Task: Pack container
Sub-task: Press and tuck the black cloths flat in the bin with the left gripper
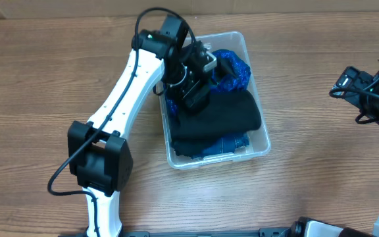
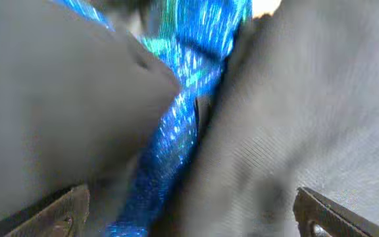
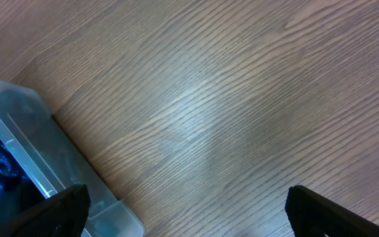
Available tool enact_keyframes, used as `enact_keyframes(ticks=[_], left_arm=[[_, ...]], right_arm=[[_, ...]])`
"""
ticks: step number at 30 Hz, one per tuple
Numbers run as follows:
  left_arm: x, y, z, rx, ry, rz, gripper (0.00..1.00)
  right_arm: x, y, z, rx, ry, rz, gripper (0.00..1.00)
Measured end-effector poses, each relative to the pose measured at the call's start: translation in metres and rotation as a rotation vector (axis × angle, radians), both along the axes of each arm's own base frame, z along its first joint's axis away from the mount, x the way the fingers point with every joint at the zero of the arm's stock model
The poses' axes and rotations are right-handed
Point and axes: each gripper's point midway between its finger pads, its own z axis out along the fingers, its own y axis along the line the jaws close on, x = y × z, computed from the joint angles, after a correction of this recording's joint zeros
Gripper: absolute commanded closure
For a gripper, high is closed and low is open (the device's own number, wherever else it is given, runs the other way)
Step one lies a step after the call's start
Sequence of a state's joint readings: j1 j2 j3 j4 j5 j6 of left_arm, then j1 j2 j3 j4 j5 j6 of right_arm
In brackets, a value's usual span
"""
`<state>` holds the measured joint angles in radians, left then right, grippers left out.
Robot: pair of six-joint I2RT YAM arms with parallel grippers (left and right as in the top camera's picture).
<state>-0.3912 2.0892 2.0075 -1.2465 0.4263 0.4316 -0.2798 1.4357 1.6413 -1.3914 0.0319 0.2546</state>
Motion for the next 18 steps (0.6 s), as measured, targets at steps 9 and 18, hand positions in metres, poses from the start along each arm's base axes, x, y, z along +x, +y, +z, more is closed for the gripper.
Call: enact_keyframes(ticks=[9, 18], left_arm=[[-0.005, -0.023, 0.11, -0.161, -0.193, -0.018, 0.67], [-0.064, -0.069, 0.112, -0.22, -0.095, -0.157, 0.96]], right_arm=[[0.0, 0.0, 0.0, 0.001, 0.0, 0.001, 0.0], [0.0, 0.0, 0.0, 0.002, 0.0, 0.0, 0.0]])
